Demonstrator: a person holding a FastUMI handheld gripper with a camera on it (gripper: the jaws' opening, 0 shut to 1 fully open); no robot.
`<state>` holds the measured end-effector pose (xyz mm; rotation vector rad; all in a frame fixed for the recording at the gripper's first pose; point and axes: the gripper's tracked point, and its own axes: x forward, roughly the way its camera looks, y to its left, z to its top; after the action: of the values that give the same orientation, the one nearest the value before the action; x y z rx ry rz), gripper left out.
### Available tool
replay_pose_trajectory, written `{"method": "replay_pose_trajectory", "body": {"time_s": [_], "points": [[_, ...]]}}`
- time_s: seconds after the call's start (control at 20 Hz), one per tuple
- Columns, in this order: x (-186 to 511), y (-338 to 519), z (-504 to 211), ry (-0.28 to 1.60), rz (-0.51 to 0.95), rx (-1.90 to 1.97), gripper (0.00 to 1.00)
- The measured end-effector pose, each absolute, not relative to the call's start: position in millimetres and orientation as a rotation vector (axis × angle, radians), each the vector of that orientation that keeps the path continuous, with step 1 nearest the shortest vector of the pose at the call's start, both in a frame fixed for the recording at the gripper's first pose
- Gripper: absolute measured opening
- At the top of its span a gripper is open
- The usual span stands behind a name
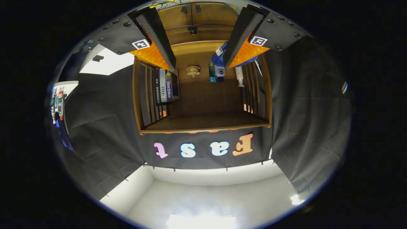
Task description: Pull open the drawer, take out the items inside it, and place them on the countertop above the cabinet.
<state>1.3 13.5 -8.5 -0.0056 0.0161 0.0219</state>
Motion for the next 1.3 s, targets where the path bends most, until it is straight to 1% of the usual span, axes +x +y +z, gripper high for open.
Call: {"method": "replay_pose_trajectory", "body": {"time_s": [0.3, 0.45, 0.75, 0.95, 1.2, 1.3], "points": [[3.6, 12.7, -14.8, 0.015, 0.031, 0.014, 0.98], [9.7, 6.3, -36.3, 0.002, 0.032, 0.029, 0.98], [35.2, -12.0, -128.6, 0.044, 0.013, 0.099, 0.98], [67.7, -20.9, -211.1, 0.155, -0.007, 0.109, 0.98], [109.2, -25.1, -272.6, 0.235, 0.025, 0.092, 0.98], [120.1, -34.8, -295.0, 0.276, 0.009, 0.063, 0.98]]}}
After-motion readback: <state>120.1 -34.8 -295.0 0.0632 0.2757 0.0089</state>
